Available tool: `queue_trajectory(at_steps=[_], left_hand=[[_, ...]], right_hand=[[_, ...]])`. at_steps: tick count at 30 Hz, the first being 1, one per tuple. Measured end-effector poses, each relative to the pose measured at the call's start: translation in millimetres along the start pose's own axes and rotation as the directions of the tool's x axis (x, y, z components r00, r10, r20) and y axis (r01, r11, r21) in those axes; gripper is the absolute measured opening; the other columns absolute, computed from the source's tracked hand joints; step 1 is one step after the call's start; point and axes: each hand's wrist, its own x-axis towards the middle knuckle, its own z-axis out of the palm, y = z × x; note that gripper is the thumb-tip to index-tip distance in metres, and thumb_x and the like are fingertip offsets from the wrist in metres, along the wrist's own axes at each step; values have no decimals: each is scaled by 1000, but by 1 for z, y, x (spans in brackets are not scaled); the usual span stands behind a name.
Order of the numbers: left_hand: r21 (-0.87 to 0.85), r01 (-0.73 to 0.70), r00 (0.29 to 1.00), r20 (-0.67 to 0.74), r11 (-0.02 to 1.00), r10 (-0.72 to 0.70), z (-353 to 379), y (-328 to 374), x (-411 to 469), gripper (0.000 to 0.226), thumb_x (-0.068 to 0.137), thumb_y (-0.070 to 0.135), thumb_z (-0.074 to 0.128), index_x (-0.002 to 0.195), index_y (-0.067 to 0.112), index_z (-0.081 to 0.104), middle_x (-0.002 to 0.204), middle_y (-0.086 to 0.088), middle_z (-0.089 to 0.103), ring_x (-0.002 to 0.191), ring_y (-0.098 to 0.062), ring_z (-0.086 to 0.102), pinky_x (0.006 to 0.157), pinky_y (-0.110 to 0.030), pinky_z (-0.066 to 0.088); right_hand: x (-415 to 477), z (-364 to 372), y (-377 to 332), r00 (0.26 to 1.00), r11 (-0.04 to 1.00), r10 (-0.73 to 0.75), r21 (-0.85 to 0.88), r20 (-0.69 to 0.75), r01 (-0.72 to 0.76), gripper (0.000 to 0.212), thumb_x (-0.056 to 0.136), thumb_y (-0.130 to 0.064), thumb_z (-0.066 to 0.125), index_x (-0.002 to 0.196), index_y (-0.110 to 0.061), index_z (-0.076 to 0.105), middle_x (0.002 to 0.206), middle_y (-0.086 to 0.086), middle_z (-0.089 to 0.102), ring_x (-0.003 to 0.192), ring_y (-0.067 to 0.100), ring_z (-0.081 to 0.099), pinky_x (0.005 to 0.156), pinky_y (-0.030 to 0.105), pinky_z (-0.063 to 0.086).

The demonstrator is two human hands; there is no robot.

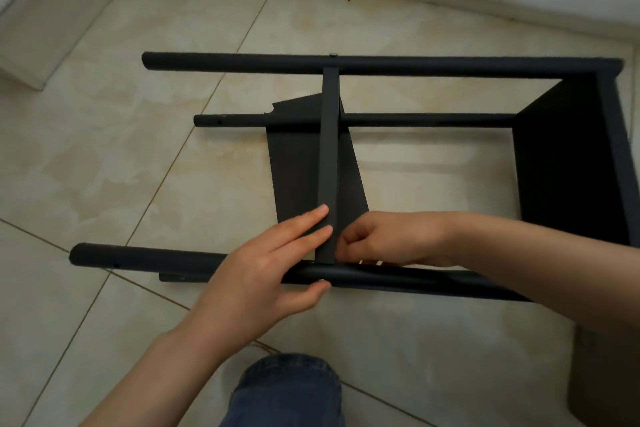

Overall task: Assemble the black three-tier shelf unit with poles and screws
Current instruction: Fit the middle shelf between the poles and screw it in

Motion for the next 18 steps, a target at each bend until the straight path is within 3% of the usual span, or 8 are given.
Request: queue_trajectory(at_steps=[4, 7, 11, 13, 14, 16, 18], left_hand=[[-199, 124, 981, -121, 972, -150, -6, 11, -16, 34, 80, 0, 81, 111, 14, 78, 121, 8, 72, 115, 0, 64, 103, -19, 47], [-463, 258, 915, -165, 848, -368, -10, 17, -39, 32, 82, -7, 76, 90, 23, 81, 95, 10, 78, 99, -5, 72, 91, -19, 53], [-678, 526, 716, 26, 514, -697, -4, 13, -59, 30, 89, -6, 67, 82, 21, 79, 85, -4, 79, 85, -15, 76, 77, -20, 59], [-764, 601, 570, 205, 234, -796, 2, 5, -63, 18, 94, -4, 63, 95, 9, 75, 92, -11, 79, 87, -20, 77, 69, -20, 60], [-814, 574, 518, 279, 87, -808, 2, 1, -64, 14, 95, -3, 62, 103, 4, 71, 97, -14, 78, 90, -23, 77, 68, -21, 61], [-894, 424, 496, 365, -147, -788, -2, -7, -61, 20, 95, -3, 61, 115, -2, 64, 105, -19, 76, 97, -29, 76, 70, -27, 63], [-926, 272, 518, 371, -263, -770, -9, -14, -55, 27, 94, -3, 60, 121, -6, 59, 115, -23, 72, 101, -31, 74, 73, -32, 63]], right_hand=[[-16, 5, -8, 994, 991, -30, -136, -105, 16, 12, 98, -30, 60, 92, -24, 69, 80, -16, 63, 74, -1, 56, 68, 14, 41], [-28, 10, -13, 990, 959, -56, -283, -126, 18, 9, 95, -29, 63, 101, -25, 69, 90, -13, 67, 86, 5, 62, 76, 16, 45], [-39, 23, -14, 974, 881, -97, -473, -206, -13, 29, 92, -26, 63, 121, -24, 67, 113, -2, 69, 94, 14, 61, 86, 26, 49], [-42, 30, -15, 961, 865, -116, -502, -249, -26, 34, 92, -23, 61, 126, -23, 64, 120, 0, 67, 95, 15, 60, 84, 25, 48], [-44, 33, -15, 955, 861, -123, -508, -269, -32, 36, 93, -21, 60, 128, -22, 63, 121, 1, 66, 98, 18, 61, 85, 27, 49], [-45, 40, -13, 942, 843, -140, -536, -304, -47, 39, 93, -15, 56, 131, -22, 60, 123, 3, 65, 106, 23, 61, 88, 31, 49], [-46, 48, -9, 927, 817, -171, -574, -334, -56, 40, 91, -8, 51, 127, -23, 60, 118, 6, 63, 107, 28, 59, 84, 34, 48]])
